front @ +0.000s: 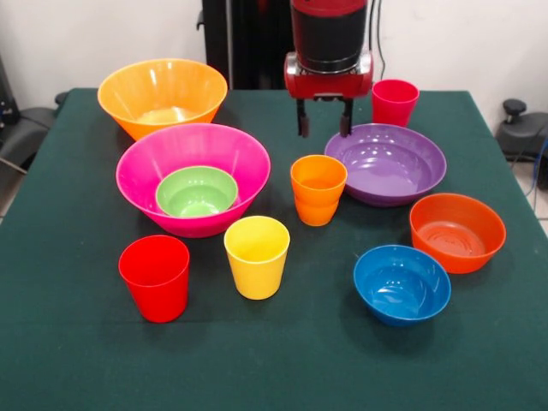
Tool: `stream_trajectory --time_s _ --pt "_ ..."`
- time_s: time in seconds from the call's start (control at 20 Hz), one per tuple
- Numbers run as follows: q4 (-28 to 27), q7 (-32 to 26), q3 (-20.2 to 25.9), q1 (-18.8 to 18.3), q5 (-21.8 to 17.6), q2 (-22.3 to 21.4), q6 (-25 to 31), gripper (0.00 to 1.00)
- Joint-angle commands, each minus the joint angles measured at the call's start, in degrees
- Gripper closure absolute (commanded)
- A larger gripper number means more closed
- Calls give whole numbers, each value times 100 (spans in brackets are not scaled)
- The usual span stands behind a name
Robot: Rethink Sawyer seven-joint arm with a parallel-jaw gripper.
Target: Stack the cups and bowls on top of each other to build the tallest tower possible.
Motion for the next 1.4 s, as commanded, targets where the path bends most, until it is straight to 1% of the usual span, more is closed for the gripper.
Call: stream_trajectory --time_s 0.05,0.35,0.65,0.8,1.15,1.4 --pt "-365 656 -138 97 -81 400 -617 0" --pt "-384 678 -157 180 23 446 -640 0" --pt "-464 631 -156 206 66 619 -784 0" --pt "-503 568 -112 143 67 753 -880 0" --pt "-455 599 -99 132 75 837 -1021 0" --pt "-422 642 -75 102 91 1056 -1259 0"
